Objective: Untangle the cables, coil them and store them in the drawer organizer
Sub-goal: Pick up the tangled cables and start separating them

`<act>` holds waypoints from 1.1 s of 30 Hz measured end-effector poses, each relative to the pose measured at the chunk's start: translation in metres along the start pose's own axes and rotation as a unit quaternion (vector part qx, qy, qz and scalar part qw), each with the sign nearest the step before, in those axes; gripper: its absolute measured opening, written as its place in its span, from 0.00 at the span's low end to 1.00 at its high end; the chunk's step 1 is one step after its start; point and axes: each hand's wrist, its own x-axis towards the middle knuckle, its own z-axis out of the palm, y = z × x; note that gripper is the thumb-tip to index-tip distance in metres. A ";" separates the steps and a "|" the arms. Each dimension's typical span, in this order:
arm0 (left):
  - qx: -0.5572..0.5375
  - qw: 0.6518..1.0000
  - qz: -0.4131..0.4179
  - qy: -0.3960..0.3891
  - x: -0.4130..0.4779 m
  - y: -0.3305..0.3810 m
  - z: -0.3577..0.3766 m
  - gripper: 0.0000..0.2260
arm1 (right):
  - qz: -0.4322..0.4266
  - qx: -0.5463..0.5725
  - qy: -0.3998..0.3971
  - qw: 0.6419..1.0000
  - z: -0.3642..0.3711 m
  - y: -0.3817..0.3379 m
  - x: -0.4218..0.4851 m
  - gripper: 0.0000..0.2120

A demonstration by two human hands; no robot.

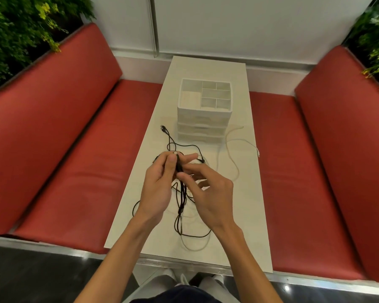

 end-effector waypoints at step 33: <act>0.254 0.961 -0.027 -0.105 -0.018 -0.014 -0.055 0.19 | -0.131 -0.238 -0.265 0.925 0.070 0.045 -0.058 0.11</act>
